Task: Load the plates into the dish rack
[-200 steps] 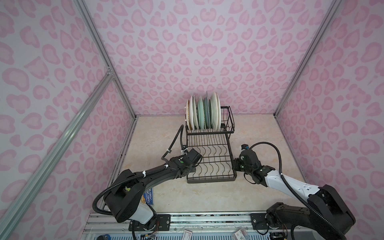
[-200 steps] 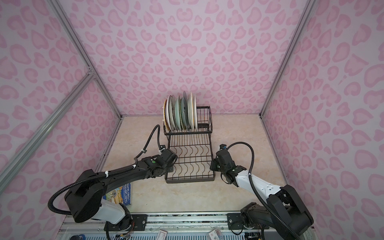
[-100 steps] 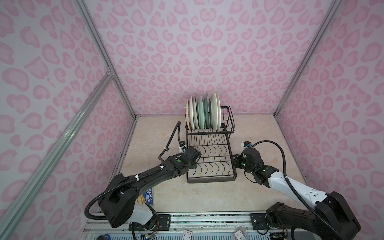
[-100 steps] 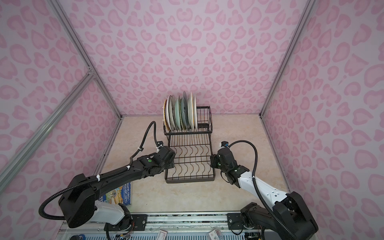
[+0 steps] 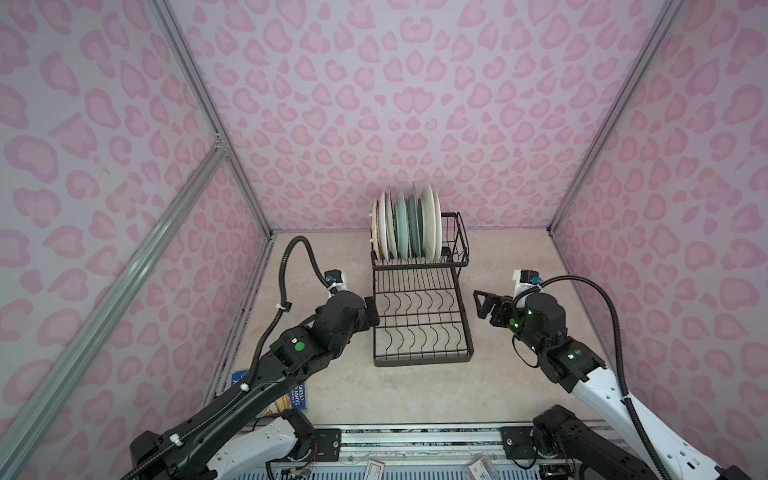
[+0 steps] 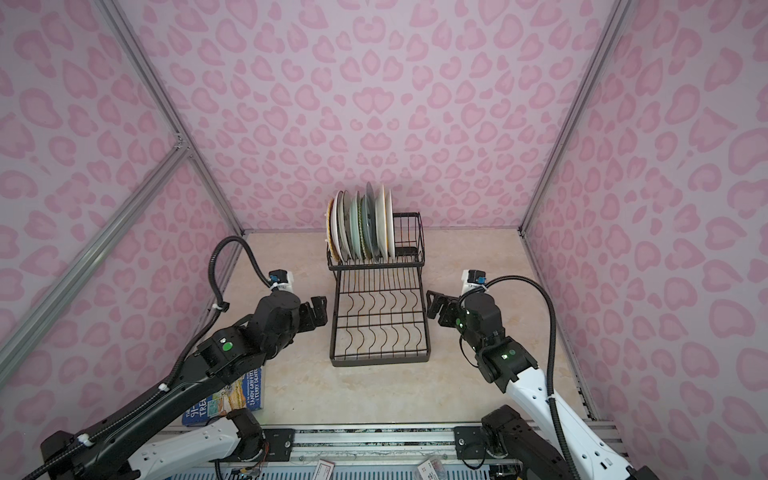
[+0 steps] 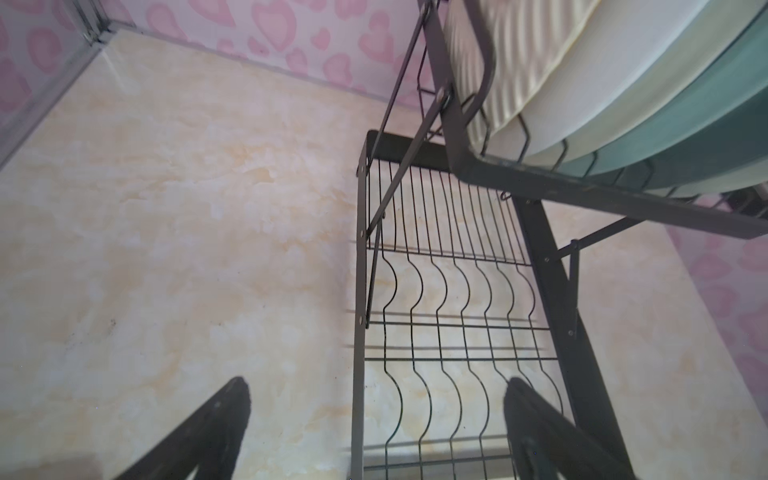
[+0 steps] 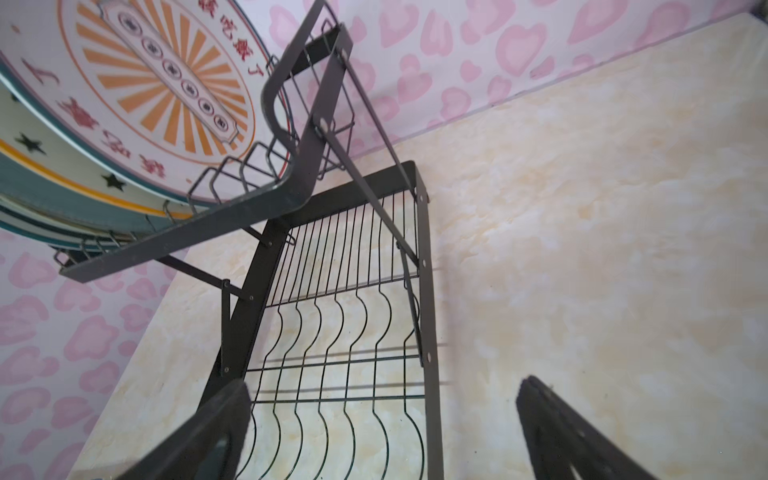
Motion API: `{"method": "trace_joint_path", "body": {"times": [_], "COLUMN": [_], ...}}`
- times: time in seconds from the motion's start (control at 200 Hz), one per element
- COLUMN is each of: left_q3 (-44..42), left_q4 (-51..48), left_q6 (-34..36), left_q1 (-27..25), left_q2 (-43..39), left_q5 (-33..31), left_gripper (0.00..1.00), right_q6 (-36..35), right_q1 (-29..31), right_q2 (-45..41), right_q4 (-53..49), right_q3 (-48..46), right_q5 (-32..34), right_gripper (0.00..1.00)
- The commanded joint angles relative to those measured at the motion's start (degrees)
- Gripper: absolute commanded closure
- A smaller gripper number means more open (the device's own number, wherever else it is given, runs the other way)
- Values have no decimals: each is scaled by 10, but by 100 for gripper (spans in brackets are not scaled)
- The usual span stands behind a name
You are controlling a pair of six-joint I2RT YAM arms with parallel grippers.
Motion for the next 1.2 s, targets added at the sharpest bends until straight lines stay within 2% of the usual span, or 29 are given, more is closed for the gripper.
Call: {"method": "trace_joint_path", "body": {"times": [0.0,0.14,0.245,0.32,0.42,0.5,0.565,0.73,0.87,1.02,1.195], "left_q3": [-28,-116,-184,-246,-307,-337,-358,-400,-406,-418,-437], "left_q4": [-1,46,125,216,300,337,380,547,631,749,908], "left_q6": [39,55,89,130,140,131,136,237,266,317,351], "left_q1": [1,4,22,48,112,190,227,252,276,299,335], "left_q2": [-59,-133,-164,-178,-182,-174,-159,-84,11,104,173], "left_q5": [-72,-247,-310,-323,-295,-236,-210,-199,-154,-137,-41], "left_gripper": [3,3,3,3,3,3,3,2,2,2,2], "right_q6": [-45,-62,-78,-102,-113,-117,-121,-137,-156,-186,-214], "right_q1": [-37,-107,-143,-156,-174,-193,-213,-232,-237,-238,-246], "right_q2": [-29,-41,-42,-44,-36,-10,21,92,137,170,251], "right_q4": [-49,-16,41,95,173,208,236,328,379,462,562], "right_q3": [4,-31,-78,-113,-157,-174,-183,-206,-203,-229,-248], "right_q5": [13,23,57,66,73,70,54,50,63,99,118], "right_gripper": [1,1,1,1,1,1,1,1,1,1,1]}}
